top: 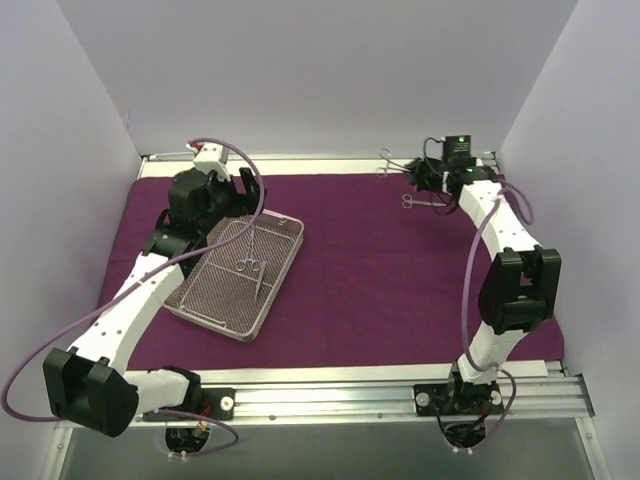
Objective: Open and lay out the surgical kit
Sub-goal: Place the medical item in the surgical kit.
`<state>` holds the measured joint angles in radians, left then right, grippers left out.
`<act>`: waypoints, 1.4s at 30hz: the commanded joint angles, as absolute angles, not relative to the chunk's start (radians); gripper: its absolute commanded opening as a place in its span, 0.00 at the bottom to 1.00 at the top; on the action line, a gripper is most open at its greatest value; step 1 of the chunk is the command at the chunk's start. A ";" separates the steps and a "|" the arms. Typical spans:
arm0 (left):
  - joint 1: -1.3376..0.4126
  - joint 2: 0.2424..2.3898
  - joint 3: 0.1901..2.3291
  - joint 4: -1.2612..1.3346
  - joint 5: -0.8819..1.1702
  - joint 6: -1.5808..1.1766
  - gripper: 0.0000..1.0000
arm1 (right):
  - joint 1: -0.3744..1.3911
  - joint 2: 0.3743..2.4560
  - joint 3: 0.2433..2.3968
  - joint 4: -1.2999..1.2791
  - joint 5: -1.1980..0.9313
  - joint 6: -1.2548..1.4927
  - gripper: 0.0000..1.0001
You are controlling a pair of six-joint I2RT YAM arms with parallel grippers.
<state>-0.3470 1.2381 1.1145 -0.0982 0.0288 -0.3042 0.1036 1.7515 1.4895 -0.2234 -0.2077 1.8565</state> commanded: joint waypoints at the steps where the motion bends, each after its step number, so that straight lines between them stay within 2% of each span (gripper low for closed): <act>1: -0.347 1.215 1.143 -0.328 -0.064 -0.212 0.94 | 0.035 1.782 1.583 -0.513 -0.117 1.631 0.00; 5: -0.353 1.226 1.120 -0.334 -0.072 -0.198 0.94 | -0.012 1.870 1.638 -0.610 -0.054 1.477 0.00; 15: -0.364 1.345 1.146 -0.359 -0.095 -0.156 0.94 | -0.092 2.034 1.697 -0.638 -0.006 1.240 0.00; 26: -0.344 1.417 1.195 -0.379 -0.115 -0.178 0.94 | -0.120 2.187 1.769 -0.617 -0.008 1.256 0.00; 37: -0.281 1.451 1.209 -0.402 -0.083 -0.218 0.94 | -0.124 2.241 1.830 -0.643 -0.017 1.316 0.00; 42: -0.253 1.450 1.206 -0.408 -0.071 -0.238 0.94 | -0.123 2.266 1.845 -0.672 -0.015 1.315 0.04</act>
<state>-0.2691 1.4517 1.1603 -0.4015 -0.0925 -0.2127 -0.1204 2.2513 1.8111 -0.6060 -0.0410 1.2938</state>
